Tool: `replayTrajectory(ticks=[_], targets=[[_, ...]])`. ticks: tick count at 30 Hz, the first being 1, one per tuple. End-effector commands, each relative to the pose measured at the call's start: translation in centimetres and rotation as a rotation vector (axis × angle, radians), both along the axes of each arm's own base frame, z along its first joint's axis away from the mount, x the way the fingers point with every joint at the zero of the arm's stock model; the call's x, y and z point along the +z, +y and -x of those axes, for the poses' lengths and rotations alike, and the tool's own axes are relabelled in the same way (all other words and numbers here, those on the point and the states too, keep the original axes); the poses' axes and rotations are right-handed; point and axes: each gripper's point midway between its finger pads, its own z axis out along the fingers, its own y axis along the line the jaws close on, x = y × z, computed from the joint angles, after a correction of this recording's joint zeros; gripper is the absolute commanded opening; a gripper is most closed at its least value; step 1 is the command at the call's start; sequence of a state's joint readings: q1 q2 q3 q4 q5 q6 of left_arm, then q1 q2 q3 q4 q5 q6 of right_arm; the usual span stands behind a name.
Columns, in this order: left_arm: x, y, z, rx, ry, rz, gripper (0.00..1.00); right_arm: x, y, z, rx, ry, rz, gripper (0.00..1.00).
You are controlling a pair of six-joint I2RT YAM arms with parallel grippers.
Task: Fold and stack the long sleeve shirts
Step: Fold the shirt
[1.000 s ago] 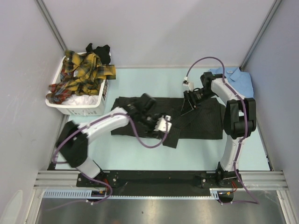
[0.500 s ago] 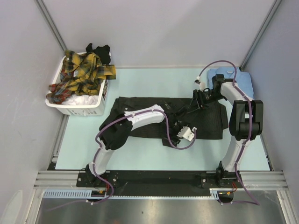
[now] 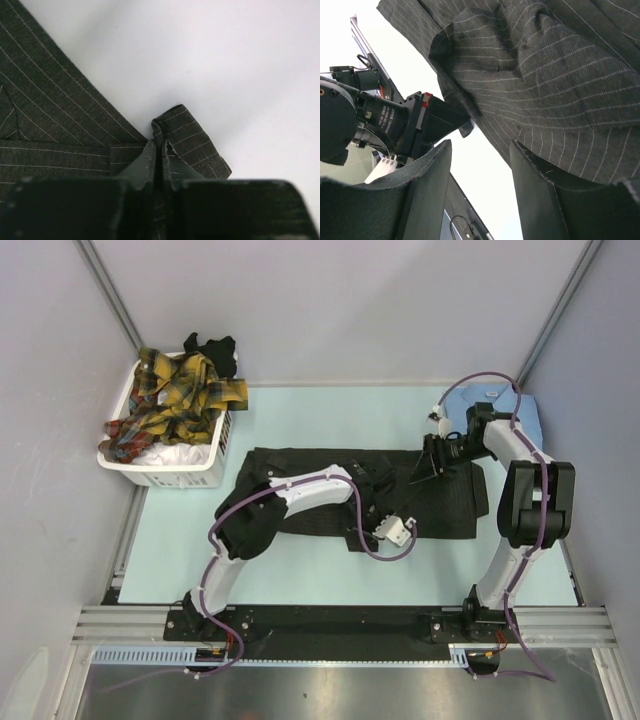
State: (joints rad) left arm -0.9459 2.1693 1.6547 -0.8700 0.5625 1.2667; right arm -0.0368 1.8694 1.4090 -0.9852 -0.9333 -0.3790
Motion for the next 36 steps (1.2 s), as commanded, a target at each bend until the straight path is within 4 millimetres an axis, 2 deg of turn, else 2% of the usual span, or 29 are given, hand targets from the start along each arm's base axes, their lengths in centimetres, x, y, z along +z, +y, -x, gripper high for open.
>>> replayTrajectory(ticks=[1,3,4,6,7,9,10,11,12,13,14,15,16,19,20,21,22,23,24,25,26,27,28,30,31,34,36], targets=[[3.9,-0.4,1.2,-0.029,0.029,0.087,0.0,1.8,0.0,0.5,0.016,-0.054,-0.025,0.55],[5.6,-1.1,1.2,-0.003,0.035,0.126,0.0,2.1,0.0,0.5,0.018,-0.068,-0.027,0.55],[7.5,-1.5,1.3,0.001,0.029,0.174,0.0,2.2,0.0,0.5,0.017,-0.073,-0.029,0.56],[9.5,-1.6,1.2,0.048,0.047,0.218,0.0,2.8,0.0,0.7,0.018,-0.088,-0.042,0.58],[12.0,-2.2,0.6,0.072,0.021,0.294,0.01,3.1,0.0,0.7,0.019,-0.095,-0.048,0.6],[14.1,-2.0,-0.5,0.192,0.071,0.344,0.0,4.2,0.0,0.7,0.024,-0.132,-0.067,0.62],[15.9,-2.8,-2.1,0.241,0.042,0.425,0.0,4.7,0.0,0.7,0.024,-0.146,-0.078,0.66],[18.1,-2.1,-3.4,0.361,0.068,0.462,0.0,5.4,-0.3,0.6,0.014,-0.165,-0.099,0.7],[18.6,-1.8,-4.3,0.421,0.076,0.484,0.0,6.5,-0.4,0.5,0.016,-0.203,-0.108,0.75],[20.8,-2.4,-6.0,0.469,0.051,0.578,0.0,7.2,-0.4,0.4,0.016,-0.228,-0.117,0.82],[22.6,-1.6,-7.2,0.592,0.109,0.611,0.0,8.2,-0.6,0.3,0.013,-0.259,-0.141,0.86],[23.2,-1.3,-8.5,0.672,0.109,0.634,0.0,9.2,-0.6,0.2,0.022,-0.302,-0.152,0.87],[24.8,-1.5,-9.6,0.718,0.114,0.69,0.0,10.6,-0.6,0.4,0.027,-0.349,-0.164,0.91],[27.6,-0.8,-11.5,0.881,0.195,0.774,0.01,14.0,-0.2,1.1,0.049,-0.482,-0.226,0.93],[28.1,-0.5,-11.7,0.903,0.195,0.795,0.01,14.9,0.1,1.5,0.058,-0.511,-0.247,0.93],[28.5,-0.4,-12.2,0.939,0.185,0.819,0.02,15.8,0.3,1.0,0.069,-0.596,-0.244,0.95],[29.1,-0.4,-12.5,0.979,0.208,0.844,0.02,16.6,0.7,1.9,0.052,-0.606,-0.248,0.96],[30.0,-0.4,-12.9,0.996,0.207,0.878,0.03,17.4,1.3,1.2,0.07,-0.709,-0.239,0.97],[30.3,-0.4,-13.3,1.019,0.205,0.896,0.03,16.8,1.7,1.6,0.031,-0.659,-0.254,1.0],[30.6,-0.4,-13.3,1.038,0.229,0.901,0.04,17.5,2.0,1.8,0.017,-0.719,-0.231,1.0],[30.8,-0.4,-13.3,1.042,0.236,0.911,0.04,18.3,2.3,0.9,0.016,-0.808,-0.222,1.0],[31.0,-0.5,-13.5,1.057,0.245,0.924,0.04,18.2,3.3,1.1,0.027,-0.814,-0.23,1.0],[31.2,-0.5,-13.5,1.06,0.253,0.93,0.04,17.5,3.3,0.6,-0.006,-0.8,-0.209,1.0],[31.4,-0.6,-13.5,1.063,0.266,0.942,0.04,17.1,5.3,0.5,0.031,-0.803,-0.209,1.0],[31.4,-0.7,-13.4,1.064,0.277,0.945,0.04,16.6,5.6,-0.1,0.014,-0.779,-0.204,1.0],[32.0,-0.9,-13.2,1.049,0.302,0.966,0.04,16.8,6.4,-1.4,-0.013,-0.779,-0.22,0.99],[32.2,-1.1,-13.1,1.041,0.31,0.974,0.04,17.1,6.7,-2.2,-0.02,-0.775,-0.25,0.94]])
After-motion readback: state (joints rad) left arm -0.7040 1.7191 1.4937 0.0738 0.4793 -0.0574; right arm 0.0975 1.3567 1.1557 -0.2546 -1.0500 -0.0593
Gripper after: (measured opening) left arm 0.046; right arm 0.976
